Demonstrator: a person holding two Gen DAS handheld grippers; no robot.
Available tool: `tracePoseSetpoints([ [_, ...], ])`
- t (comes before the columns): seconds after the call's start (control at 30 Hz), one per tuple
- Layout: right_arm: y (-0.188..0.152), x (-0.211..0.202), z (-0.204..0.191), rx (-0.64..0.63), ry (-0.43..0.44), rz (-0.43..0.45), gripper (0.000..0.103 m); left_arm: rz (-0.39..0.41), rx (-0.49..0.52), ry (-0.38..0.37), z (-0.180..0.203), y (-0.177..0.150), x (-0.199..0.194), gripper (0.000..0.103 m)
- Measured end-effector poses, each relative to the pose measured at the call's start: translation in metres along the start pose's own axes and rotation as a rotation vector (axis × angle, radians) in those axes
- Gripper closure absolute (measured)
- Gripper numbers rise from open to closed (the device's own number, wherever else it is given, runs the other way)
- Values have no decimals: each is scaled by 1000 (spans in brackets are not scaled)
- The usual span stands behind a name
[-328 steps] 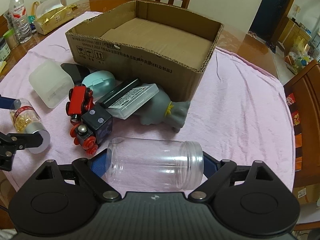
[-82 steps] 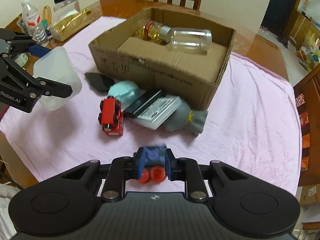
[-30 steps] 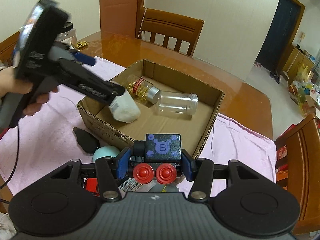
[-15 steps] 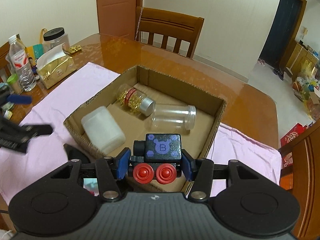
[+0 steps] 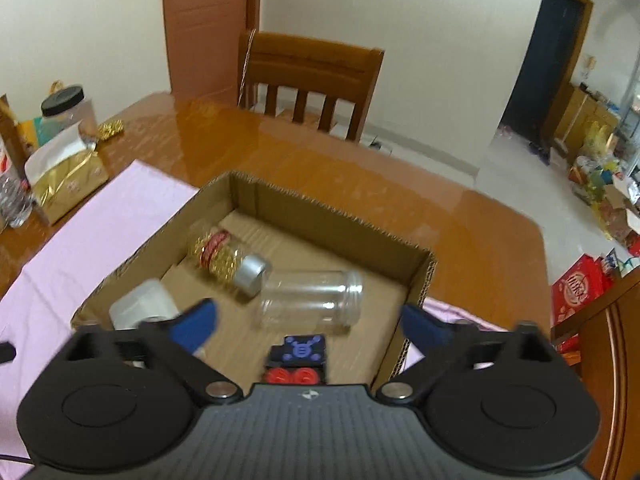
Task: Organize rigid objects
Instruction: 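Carry both into the cardboard box and open both tools to release them, then grasp the red S.L toy train with the left tool while the right tool grasps the grey plush toy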
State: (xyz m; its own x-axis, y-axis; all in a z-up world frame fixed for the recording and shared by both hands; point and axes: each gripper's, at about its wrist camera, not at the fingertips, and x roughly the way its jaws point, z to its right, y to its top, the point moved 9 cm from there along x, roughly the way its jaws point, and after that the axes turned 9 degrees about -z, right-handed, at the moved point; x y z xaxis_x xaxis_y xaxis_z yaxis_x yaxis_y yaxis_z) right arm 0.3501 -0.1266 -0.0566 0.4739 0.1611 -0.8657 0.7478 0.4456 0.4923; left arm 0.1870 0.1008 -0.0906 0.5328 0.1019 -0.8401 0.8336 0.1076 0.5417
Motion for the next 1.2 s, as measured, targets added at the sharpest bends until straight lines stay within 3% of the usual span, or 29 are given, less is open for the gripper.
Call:
tracePoseSetpoints([
  [0.33,-31,-1,-6,13,-42,-72,0,-15,23,-9,5,-2,4,2],
  [0.73,-114,8,7,171,-116,-163,0,-39,57,-47,21,-11,11,2],
  [1.2,-175,19,-18,283,-54,-247,0,-62,124,-110,39,-24,13,2],
])
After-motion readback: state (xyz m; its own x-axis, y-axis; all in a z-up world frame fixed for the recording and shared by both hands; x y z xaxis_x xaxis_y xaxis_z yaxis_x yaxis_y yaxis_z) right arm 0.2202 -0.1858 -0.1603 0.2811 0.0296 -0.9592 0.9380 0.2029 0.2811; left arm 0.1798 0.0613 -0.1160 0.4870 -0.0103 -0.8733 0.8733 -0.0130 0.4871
